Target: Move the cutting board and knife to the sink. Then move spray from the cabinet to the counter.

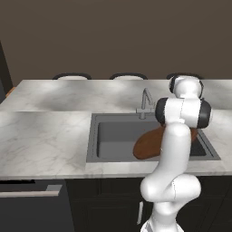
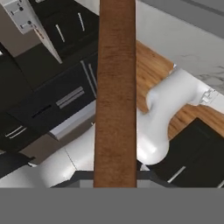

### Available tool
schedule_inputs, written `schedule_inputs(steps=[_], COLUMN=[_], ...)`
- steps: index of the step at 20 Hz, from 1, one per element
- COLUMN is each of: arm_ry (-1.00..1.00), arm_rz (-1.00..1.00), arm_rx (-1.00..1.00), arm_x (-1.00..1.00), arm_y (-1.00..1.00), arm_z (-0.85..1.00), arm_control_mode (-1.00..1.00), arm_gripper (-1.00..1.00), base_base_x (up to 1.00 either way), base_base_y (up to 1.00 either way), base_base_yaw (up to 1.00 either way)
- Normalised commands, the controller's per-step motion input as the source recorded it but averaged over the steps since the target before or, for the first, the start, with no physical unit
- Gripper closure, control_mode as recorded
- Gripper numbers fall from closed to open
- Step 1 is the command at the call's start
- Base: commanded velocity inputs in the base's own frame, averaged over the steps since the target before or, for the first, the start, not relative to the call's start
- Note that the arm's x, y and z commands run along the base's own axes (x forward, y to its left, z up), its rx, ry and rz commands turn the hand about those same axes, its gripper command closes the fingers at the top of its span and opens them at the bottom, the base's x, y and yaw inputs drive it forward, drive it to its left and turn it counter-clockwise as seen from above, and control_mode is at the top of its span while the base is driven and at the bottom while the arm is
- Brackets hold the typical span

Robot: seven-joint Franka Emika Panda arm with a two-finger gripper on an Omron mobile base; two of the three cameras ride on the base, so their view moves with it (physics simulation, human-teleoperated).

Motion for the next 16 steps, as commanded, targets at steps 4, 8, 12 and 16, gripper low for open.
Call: schedule_inputs(steps=[4, 8, 12, 16], arm_ry=[-0.09, -0.15, -0.18, -0.15], arm_rz=[0.02, 0.00, 0.00, 0.00], arm_rx=[0.00, 0.00, 0.00, 0.00], arm_x=[0.02, 0.06, 0.15, 0.22], arm_y=[-0.04, 0.00, 0.00, 0.00], arm_z=[-0.01, -0.05, -0.03, -0.01], arm_control_mode=[-1.00, -1.00, -1.00, -1.00], arm_gripper=[1.00, 1.00, 1.00, 1.00], base_base_x=[0.00, 0.00, 0.00, 0.00], base_base_y=[0.00, 0.00, 0.00, 0.00], base_base_yaw=[0.00, 0.00, 0.00, 0.00])
